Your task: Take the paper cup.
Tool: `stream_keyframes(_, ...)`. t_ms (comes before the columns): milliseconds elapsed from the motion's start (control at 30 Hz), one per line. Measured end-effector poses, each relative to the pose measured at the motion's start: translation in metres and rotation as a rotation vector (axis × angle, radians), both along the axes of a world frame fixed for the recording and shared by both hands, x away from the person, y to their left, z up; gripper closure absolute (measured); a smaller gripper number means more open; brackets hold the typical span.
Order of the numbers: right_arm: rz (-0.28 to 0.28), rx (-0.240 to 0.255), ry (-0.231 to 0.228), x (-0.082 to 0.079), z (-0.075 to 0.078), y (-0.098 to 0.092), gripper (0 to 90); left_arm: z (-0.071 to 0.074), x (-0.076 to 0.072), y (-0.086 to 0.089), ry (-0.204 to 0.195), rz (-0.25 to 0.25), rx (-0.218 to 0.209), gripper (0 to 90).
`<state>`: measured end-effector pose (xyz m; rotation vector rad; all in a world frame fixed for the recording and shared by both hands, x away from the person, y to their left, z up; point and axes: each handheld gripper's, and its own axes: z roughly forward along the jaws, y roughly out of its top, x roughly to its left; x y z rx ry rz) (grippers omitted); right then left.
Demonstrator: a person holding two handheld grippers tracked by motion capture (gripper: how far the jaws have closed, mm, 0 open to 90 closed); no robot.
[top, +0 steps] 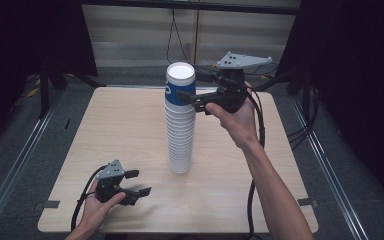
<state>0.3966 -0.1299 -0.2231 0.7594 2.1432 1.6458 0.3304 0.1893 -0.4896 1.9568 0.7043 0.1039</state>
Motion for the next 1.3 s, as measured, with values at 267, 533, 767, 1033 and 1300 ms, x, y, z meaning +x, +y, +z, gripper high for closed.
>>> stream_keyframes(267,0.008,-0.010,0.029,0.008,0.002,0.012,14.9,0.000,0.000,-0.001,0.003,-0.012,-0.006,17.9)
stream_keyframes(533,0.022,-0.051,0.060,0.015,0.004,0.021,19.5,0.000,-0.001,-0.001,-0.004,-0.014,-0.006,17.8)
stream_keyframes(767,0.023,-0.042,0.051,0.017,0.004,0.023,25.3,0.000,0.000,-0.001,-0.005,-0.020,-0.002,17.8)
stream_keyframes(1033,0.017,-0.016,0.027,0.016,0.005,0.020,25.7,-0.002,0.000,-0.006,-0.002,-0.030,0.009,17.8)
stream_keyframes(1300,0.012,0.014,0.008,0.015,0.007,0.019,25.8,-0.001,0.000,-0.003,-0.003,-0.018,0.000,17.8)
